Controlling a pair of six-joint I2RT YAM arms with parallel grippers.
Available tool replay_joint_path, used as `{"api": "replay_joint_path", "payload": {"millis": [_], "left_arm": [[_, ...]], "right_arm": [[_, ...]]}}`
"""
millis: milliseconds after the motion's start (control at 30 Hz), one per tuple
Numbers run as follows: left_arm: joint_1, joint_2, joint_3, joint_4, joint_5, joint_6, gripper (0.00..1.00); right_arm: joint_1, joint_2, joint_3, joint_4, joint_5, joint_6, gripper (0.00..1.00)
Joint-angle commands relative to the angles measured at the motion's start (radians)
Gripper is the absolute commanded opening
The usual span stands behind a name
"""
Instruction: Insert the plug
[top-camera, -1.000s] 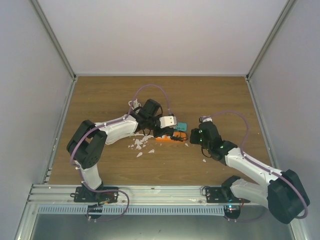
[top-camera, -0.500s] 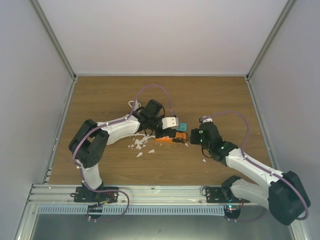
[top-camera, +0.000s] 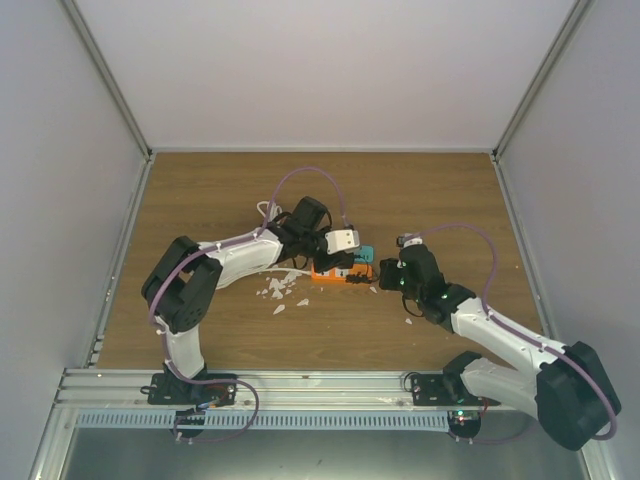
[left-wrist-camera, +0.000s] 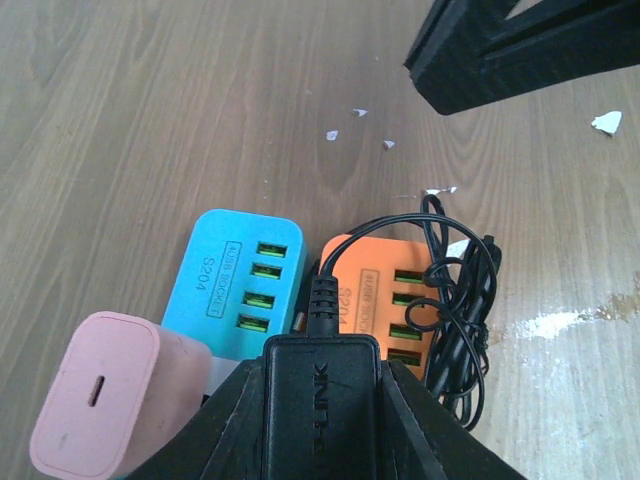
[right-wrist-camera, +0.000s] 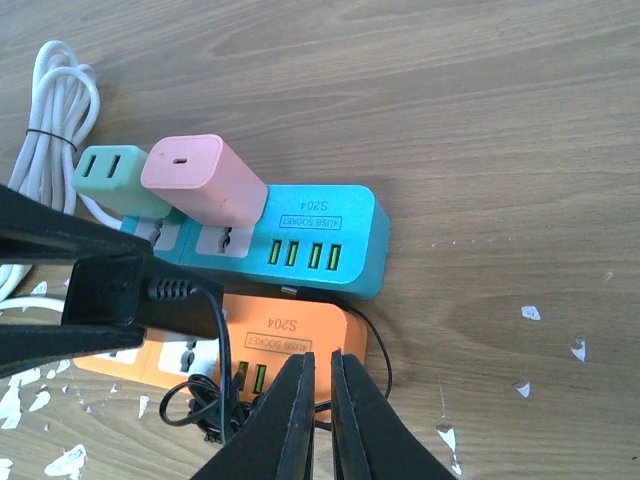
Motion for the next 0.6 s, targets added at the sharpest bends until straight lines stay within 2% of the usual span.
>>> {"api": "replay_joint_path", "payload": {"millis": [0,133,433,567], "left_arm": [[0.009,0.050,0.013,-0.026,-0.027,0.011,0.00],[0.038,0.019,-0.003,-0.053,0.030,0.021,0.00],[0.041,0.007,-0.019,-0.088,0.025,0.030,0.00],[0.041,0.035,-0.005,-0.103,0.021,0.030,0.00]], "right_arm": [[-0.009,-0.004,-0.014,0.028,-0.005,-0.022,0.08],[-0.009,-0.007,-0.016,0.031,-0.007,-0.024,0.08],[-0.009,-0.003,-0.016,0.037,-0.022,-0.032,0.08],[-0.008,0.009,-0.024,0.071,-0.096,-0.089,0.11]]}}
